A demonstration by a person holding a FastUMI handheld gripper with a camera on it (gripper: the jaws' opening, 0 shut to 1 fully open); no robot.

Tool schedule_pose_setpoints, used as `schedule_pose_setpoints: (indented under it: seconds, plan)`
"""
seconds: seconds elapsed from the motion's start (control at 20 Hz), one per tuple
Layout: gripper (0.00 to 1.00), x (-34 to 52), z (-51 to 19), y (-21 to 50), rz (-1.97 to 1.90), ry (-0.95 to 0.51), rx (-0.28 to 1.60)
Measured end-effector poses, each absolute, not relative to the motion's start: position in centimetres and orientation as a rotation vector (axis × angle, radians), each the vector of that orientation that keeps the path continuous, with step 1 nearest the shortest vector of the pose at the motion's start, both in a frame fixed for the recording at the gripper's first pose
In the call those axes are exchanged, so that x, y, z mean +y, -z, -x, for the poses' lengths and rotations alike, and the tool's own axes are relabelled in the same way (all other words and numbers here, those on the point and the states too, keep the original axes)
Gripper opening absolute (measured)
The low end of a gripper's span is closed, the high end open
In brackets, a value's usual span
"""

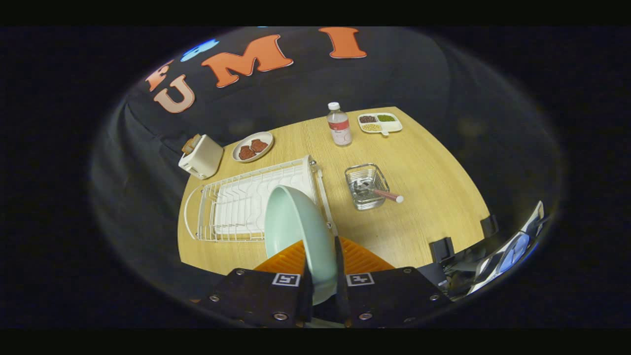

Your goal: Take the plate from the dish rack, then take the spoon from the basket and place it into the plate.

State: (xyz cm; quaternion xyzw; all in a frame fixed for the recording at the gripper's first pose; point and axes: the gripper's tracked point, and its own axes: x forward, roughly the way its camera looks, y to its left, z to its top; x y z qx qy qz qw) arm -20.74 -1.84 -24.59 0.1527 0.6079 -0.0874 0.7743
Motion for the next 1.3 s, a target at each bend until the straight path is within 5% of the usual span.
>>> schedule_pose_setpoints:
  seconds: [0.65,1.3]
  plan:
    - [0.19,1.4,30.3,31.4,-0.669,0.077,1.379]
    - [0.2,5.0,31.3,40.1,-0.932,0.041,1.379]
